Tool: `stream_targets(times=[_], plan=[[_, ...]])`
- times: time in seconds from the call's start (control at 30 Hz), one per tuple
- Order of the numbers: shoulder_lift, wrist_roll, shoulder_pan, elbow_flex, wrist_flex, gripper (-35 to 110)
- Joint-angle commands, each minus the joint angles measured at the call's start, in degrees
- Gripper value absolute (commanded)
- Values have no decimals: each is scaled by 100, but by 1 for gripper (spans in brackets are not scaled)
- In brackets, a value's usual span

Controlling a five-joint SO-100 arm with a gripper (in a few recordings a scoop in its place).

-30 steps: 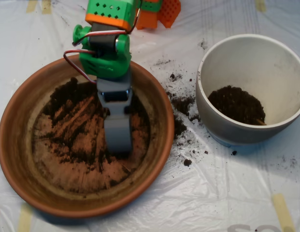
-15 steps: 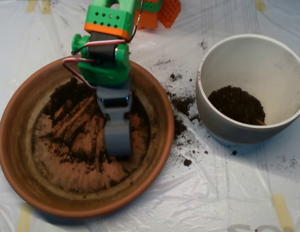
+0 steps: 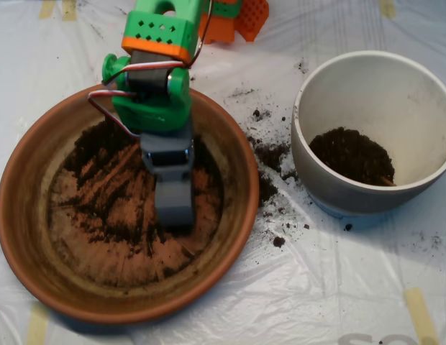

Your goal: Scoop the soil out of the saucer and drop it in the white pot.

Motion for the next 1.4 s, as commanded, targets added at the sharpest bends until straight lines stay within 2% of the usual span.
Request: stream_targets(times=[0.0,0.3,0.6,0.77,1.0,1.37], plan=[[870,-141,149,519,-167,33],[1740,-422,308,1336,-475,24],[1846,-571,308,1195,-237,0],[1890,-589,246,958,35,0],[2900,-246,0,694,281,0],[4931,237,-1521,53,1310,0]])
